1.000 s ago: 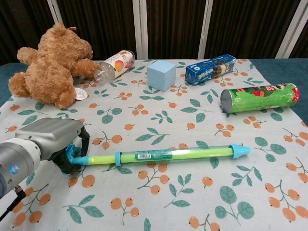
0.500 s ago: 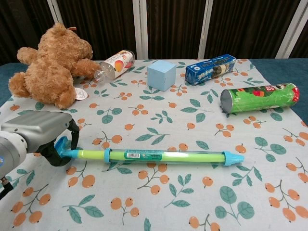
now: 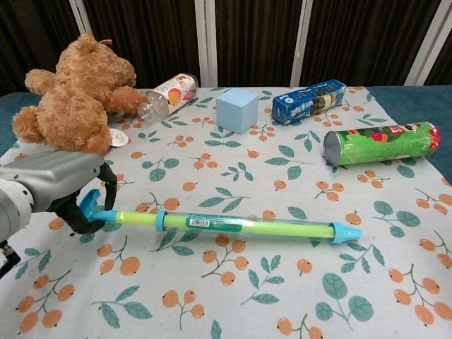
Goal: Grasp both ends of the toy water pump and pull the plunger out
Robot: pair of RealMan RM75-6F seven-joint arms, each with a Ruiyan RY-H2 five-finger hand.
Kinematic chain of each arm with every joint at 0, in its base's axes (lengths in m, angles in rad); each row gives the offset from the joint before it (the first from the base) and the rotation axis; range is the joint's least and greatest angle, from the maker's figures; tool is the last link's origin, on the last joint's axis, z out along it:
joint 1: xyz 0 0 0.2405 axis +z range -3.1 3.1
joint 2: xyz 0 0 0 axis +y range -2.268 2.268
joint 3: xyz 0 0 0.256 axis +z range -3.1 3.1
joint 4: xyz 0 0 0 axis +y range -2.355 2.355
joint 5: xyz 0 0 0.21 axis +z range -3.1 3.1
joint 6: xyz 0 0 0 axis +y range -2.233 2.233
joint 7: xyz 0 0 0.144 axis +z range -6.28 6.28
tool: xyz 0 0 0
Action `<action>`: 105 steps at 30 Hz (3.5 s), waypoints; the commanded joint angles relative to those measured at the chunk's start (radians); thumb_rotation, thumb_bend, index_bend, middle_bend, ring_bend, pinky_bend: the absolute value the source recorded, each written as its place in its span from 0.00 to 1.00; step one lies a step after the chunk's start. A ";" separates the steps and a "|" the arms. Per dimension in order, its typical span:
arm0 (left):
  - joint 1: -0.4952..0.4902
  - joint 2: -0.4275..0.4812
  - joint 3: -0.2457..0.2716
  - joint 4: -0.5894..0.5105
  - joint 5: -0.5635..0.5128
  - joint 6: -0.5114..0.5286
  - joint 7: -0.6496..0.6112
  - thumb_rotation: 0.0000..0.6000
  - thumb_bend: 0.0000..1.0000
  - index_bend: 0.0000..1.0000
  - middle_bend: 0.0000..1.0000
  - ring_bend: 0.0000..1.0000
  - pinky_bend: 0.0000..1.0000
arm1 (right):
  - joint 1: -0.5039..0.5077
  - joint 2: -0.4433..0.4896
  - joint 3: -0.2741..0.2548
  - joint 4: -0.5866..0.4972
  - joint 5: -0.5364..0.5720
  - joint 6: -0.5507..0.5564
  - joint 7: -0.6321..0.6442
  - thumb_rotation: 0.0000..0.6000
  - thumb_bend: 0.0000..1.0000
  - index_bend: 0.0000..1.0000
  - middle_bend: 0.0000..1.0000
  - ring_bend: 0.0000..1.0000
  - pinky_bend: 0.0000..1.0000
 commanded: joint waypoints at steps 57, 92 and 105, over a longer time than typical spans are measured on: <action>-0.038 -0.021 0.033 -0.044 -0.005 0.052 0.040 1.00 0.52 0.60 0.22 0.09 0.23 | 0.460 -0.579 0.116 0.153 0.949 -0.038 -0.654 1.00 0.28 0.42 0.04 0.00 0.00; -0.034 -0.006 0.038 -0.074 0.002 0.064 0.032 1.00 0.52 0.60 0.22 0.09 0.23 | 0.485 -0.566 0.117 0.167 0.977 -0.013 -0.671 1.00 0.39 0.67 0.14 0.00 0.00; -0.027 0.033 0.039 -0.104 0.006 0.061 0.015 1.00 0.52 0.61 0.22 0.09 0.23 | 0.486 -0.537 0.125 0.180 0.996 -0.008 -0.670 1.00 0.39 0.67 0.14 0.00 0.00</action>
